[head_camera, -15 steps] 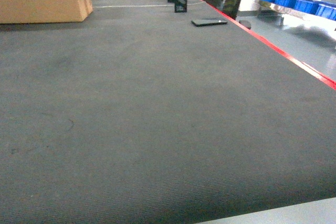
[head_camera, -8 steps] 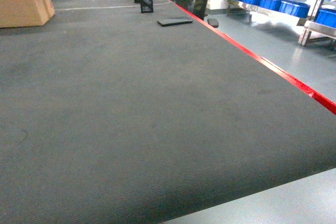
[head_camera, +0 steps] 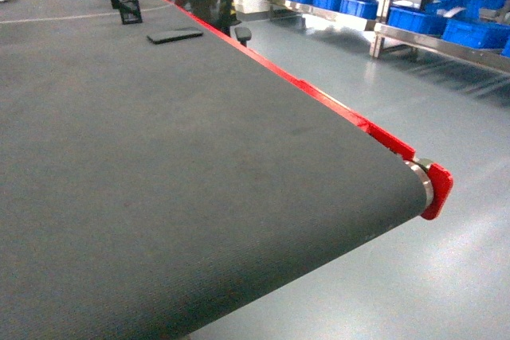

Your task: Sort blue parts and orange caps into right shelf containers

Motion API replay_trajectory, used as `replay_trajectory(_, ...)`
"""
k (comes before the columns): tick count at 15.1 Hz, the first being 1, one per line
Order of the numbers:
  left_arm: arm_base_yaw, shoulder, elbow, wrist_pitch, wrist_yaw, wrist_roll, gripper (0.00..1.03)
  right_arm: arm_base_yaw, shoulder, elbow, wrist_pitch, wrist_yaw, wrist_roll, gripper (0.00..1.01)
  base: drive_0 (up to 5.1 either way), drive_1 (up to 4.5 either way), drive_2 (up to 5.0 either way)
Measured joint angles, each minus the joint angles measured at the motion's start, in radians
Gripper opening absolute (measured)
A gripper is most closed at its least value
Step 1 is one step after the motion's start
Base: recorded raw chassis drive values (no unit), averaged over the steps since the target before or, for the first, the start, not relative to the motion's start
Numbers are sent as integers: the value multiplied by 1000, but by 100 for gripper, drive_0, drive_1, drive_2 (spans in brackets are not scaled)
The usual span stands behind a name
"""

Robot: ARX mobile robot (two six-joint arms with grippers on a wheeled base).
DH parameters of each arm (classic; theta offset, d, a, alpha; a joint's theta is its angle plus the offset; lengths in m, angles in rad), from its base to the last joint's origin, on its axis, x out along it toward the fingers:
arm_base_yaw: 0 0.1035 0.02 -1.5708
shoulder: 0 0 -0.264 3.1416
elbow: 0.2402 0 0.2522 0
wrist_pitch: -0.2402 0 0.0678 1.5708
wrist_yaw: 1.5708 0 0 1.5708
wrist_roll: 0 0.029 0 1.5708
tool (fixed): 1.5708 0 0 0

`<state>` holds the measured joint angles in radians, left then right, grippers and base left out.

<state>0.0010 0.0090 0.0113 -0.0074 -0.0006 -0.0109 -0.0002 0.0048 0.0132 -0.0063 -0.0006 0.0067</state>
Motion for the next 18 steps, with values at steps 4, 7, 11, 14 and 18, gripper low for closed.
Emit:
replay_trajectory(4, 0, 0, 0, 0, 0, 0, 42, 0, 0, 0, 0, 0, 0, 43, -159, -159, -159)
replay_trajectory(7, 0, 0, 0, 0, 0, 0, 42, 0, 0, 0, 0, 0, 0, 43, -161, -161, -161)
replay_trajectory(11, 0, 0, 0, 0, 0, 0, 42, 0, 0, 0, 0, 0, 0, 43, -154, -154, -154)
replay_trajectory(14, 0, 0, 0, 0, 0, 0, 42, 0, 0, 0, 0, 0, 0, 43, -155, -155, -155)
replay_trajectory(18, 0, 0, 0, 0, 0, 0, 42, 0, 0, 0, 0, 0, 0, 43, -156, -156, -156)
